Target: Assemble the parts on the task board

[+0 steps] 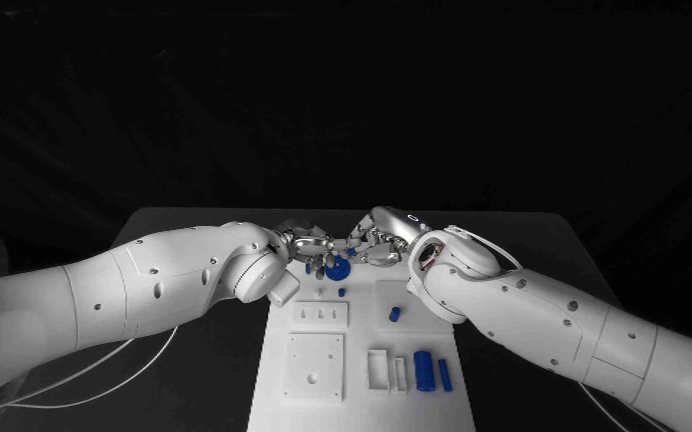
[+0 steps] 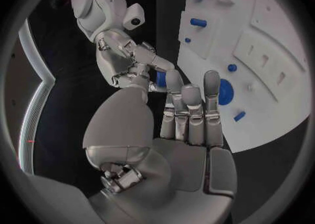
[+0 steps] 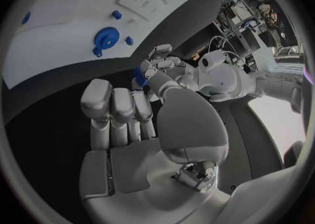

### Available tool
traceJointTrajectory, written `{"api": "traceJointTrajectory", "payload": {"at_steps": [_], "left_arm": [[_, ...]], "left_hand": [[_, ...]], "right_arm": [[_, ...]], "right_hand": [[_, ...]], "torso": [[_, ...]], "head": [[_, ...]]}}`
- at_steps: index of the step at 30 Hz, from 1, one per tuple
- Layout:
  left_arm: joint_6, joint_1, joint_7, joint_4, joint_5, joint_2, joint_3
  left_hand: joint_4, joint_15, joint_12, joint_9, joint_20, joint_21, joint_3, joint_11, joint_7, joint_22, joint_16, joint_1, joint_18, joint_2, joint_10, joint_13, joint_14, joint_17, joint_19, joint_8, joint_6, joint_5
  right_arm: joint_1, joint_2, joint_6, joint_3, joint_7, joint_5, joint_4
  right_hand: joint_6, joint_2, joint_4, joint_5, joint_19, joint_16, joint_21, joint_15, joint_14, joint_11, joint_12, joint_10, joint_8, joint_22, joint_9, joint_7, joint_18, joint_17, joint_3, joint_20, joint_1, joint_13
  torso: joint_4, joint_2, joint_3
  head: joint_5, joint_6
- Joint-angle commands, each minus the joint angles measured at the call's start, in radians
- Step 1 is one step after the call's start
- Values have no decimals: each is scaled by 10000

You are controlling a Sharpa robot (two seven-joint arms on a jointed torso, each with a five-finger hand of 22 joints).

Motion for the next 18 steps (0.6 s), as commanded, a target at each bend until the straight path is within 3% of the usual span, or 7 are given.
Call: {"api": "traceJointTrajectory", "payload": {"at_steps": [1,18], "left_arm": [[29,1,43,35,-89,70,12],[95,-1,99,-93,-80,110,6]], "left_hand": [[-104,-1,-13,-63,0,-69,-19,61,48,41,-24,-20,104,98,-18,-3,-48,-17,53,-25,4,34],[-170,-1,-17,-125,0,-114,-5,61,47,93,-26,16,100,166,-18,-7,-51,-27,64,-20,15,17]], "right_arm": [[-3,65,105,-8,73,-81,72],[-3,72,190,-9,72,-78,92]], "right_hand": [[294,40,8,44,30,15,54,-39,40,-49,6,3,40,1167,15,-39,-21,-9,-17,-5,-36,248],[298,49,11,52,38,19,54,-38,46,-52,20,11,41,1169,16,-40,-16,-4,-34,-2,-34,257]], "torso": [[6,-1,-4],[-6,5,-7]], "head": [[-2,3],[12,7]]}}
